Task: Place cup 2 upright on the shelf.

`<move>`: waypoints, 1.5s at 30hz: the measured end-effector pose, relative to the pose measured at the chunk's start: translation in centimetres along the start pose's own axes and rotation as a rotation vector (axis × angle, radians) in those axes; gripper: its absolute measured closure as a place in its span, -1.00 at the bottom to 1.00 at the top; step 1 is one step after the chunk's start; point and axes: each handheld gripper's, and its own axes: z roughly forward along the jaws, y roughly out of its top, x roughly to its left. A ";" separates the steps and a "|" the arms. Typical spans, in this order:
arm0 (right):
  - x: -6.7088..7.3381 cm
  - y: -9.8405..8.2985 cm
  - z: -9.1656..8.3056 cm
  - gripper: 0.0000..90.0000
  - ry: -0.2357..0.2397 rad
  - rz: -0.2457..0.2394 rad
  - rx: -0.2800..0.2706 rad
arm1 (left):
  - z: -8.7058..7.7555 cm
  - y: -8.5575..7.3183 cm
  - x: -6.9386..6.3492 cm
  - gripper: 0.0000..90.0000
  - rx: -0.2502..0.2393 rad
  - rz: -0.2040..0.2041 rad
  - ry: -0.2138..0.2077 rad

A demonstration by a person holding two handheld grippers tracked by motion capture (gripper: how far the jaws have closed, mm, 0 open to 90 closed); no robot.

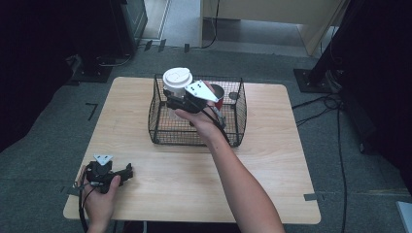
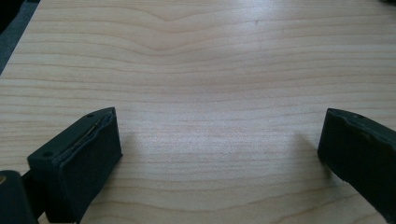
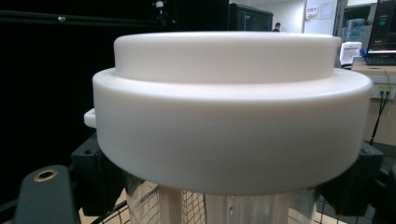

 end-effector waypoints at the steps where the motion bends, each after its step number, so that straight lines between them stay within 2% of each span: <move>1: 0.0 -0.1 0.2 -0.64 -0.001 0.001 0.004 | 0.0 0.0 0.0 -1.00 0.001 0.001 0.000; 13: -0.3 -1.8 2.9 -0.64 0.019 -0.007 0.055 | 0.0 0.0 0.0 -1.00 0.000 0.000 0.000; 23: -1.2 -3.2 4.6 -0.64 -0.018 -0.011 0.105 | 0.0 0.0 0.0 -1.00 0.001 0.002 0.000; 39: -1.0 -4.9 6.5 -0.64 -0.011 -0.099 0.193 | 0.0 0.0 0.0 -1.00 0.002 0.002 0.000; 45: -1.1 -5.7 6.9 -0.64 -0.009 -0.089 0.228 | 0.0 0.0 0.0 -1.00 0.003 0.003 0.000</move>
